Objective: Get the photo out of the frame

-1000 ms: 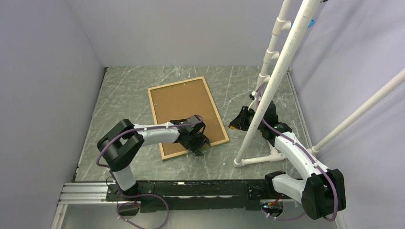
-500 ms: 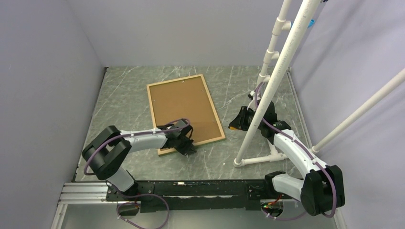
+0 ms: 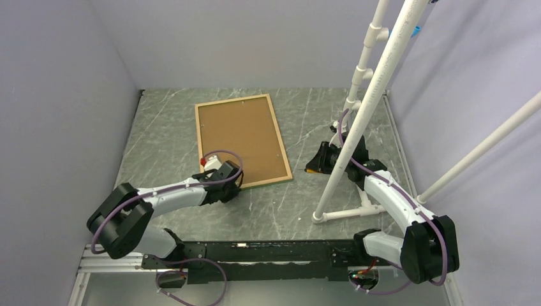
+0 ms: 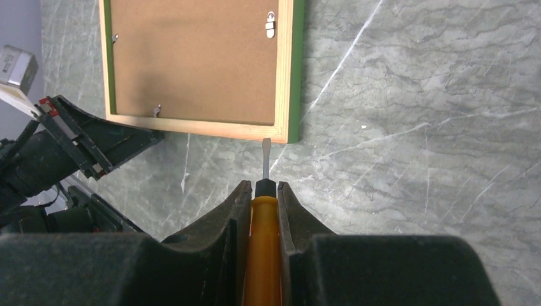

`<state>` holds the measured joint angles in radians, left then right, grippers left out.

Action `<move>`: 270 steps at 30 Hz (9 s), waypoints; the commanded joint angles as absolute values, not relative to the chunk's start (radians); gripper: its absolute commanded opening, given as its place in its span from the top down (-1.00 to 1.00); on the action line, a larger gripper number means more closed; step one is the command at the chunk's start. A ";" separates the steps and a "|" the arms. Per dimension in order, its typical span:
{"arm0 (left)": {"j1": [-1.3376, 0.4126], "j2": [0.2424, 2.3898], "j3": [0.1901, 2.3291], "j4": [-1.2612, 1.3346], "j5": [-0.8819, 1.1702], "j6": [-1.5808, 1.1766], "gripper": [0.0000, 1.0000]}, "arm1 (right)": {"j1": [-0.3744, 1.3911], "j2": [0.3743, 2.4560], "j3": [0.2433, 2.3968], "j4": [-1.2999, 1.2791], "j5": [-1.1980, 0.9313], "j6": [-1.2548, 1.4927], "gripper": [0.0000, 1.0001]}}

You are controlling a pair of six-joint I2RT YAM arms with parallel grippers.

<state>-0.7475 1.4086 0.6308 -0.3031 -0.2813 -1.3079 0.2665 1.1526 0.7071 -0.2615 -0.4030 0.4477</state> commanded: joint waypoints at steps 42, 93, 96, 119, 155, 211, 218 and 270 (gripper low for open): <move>-0.713 1.198 0.643 -0.602 -0.265 -1.514 -0.86 | 0.270 1.130 0.709 -0.212 -0.425 0.436 1.00; -0.371 1.309 0.596 -0.499 -0.212 -0.689 1.00 | 0.269 1.158 0.745 -0.230 -0.430 0.437 1.00; -0.327 1.344 0.660 -0.519 -0.208 -0.633 1.00 | 0.270 1.159 0.750 -0.238 -0.424 0.434 1.00; -0.226 1.188 0.759 -0.525 0.026 -0.501 -0.71 | 0.267 1.174 0.752 -0.205 -0.357 0.468 1.00; -0.784 1.494 0.623 -0.209 0.076 -0.733 -0.65 | 0.210 1.733 1.233 -0.334 -0.240 0.417 1.00; -0.486 1.102 0.461 -0.189 0.248 -0.721 -0.74 | 0.268 1.877 1.490 -0.513 -0.296 0.261 1.00; -0.487 1.017 0.351 0.055 0.385 -0.877 -0.64 | 0.283 1.968 1.603 -0.636 -0.234 0.245 1.00; -0.625 1.064 0.527 0.150 0.388 -0.719 -0.81 | 0.447 1.862 1.181 -0.406 -0.194 0.222 0.78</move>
<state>-0.6228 1.1782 0.5613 0.0879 0.4202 -0.7444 0.4282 1.8179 1.1652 -0.4000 -0.3023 0.2535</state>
